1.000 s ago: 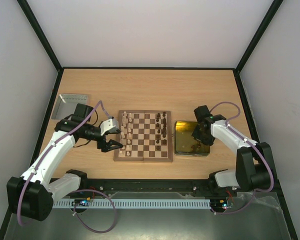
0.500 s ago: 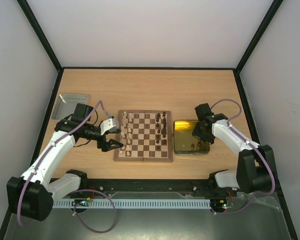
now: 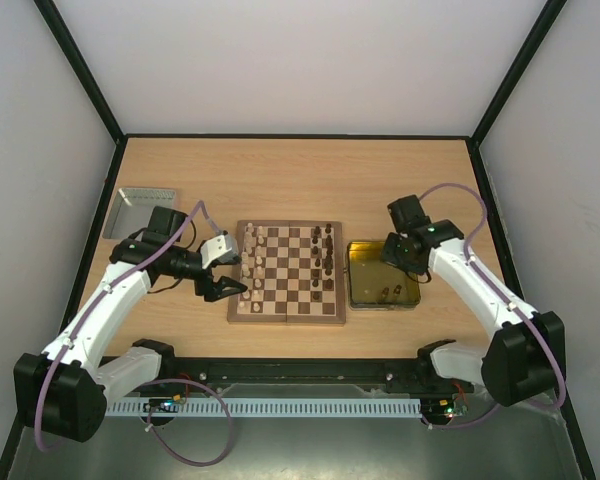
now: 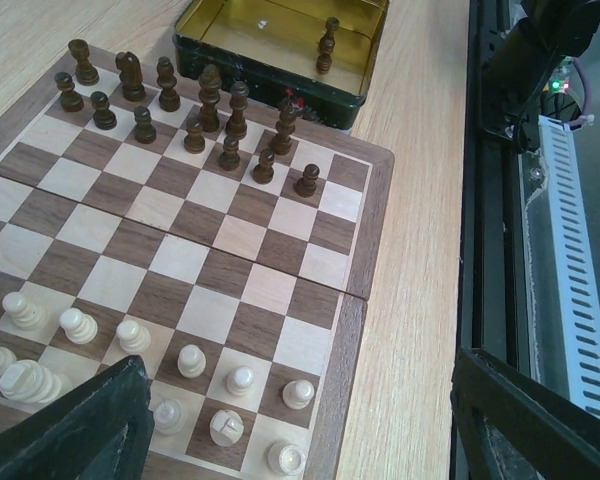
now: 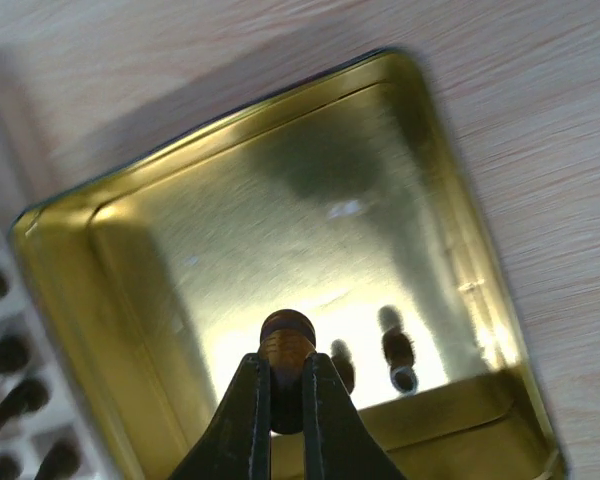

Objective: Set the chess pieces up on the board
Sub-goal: Pick up the chess piece from the storage box, then place the chess piece on the chessboard.

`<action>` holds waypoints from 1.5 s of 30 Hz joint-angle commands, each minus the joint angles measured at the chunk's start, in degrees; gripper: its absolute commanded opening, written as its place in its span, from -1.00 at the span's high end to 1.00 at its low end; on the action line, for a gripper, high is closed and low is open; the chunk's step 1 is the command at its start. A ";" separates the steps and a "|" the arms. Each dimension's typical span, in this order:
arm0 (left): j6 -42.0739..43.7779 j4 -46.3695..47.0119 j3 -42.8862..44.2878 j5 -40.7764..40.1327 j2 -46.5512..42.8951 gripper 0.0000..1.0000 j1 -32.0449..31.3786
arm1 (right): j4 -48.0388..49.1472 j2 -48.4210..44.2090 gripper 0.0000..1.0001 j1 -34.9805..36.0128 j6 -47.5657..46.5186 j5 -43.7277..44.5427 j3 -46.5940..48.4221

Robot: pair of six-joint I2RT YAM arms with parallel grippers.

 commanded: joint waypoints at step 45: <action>-2.24 2.92 -1.69 -1.36 0.26 -0.64 -0.23 | -6.81 12.13 0.96 40.17 9.22 5.33 8.09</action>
